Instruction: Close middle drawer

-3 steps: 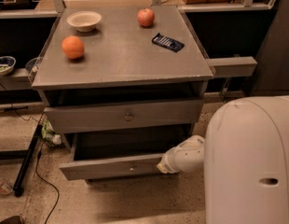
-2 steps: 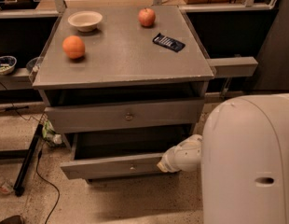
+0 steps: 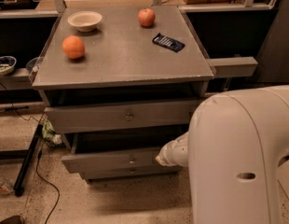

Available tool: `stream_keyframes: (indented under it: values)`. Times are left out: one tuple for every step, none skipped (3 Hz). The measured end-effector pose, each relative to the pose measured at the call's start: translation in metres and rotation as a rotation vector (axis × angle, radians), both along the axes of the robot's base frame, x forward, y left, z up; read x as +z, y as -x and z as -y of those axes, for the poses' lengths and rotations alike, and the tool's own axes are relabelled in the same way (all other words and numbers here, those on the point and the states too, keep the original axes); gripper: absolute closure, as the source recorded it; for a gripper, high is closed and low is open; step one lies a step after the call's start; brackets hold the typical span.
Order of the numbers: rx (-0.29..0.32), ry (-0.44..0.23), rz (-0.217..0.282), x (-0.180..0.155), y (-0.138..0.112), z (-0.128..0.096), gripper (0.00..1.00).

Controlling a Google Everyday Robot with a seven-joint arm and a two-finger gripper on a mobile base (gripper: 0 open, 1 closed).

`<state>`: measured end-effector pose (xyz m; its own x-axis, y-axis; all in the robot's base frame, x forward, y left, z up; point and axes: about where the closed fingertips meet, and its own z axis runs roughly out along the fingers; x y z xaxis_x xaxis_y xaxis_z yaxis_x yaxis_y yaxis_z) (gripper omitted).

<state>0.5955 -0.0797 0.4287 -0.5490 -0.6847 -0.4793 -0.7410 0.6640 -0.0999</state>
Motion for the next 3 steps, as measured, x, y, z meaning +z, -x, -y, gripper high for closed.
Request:
stream_keyframes:
  values:
    - [0.0,0.0,0.0,0.0,0.0,0.0,1.0]
    - [-0.021,-0.005,0.01,-0.002,-0.011,0.0,1.0]
    - [-0.065,-0.016,0.024,-0.012,-0.038,-0.007,1.0]
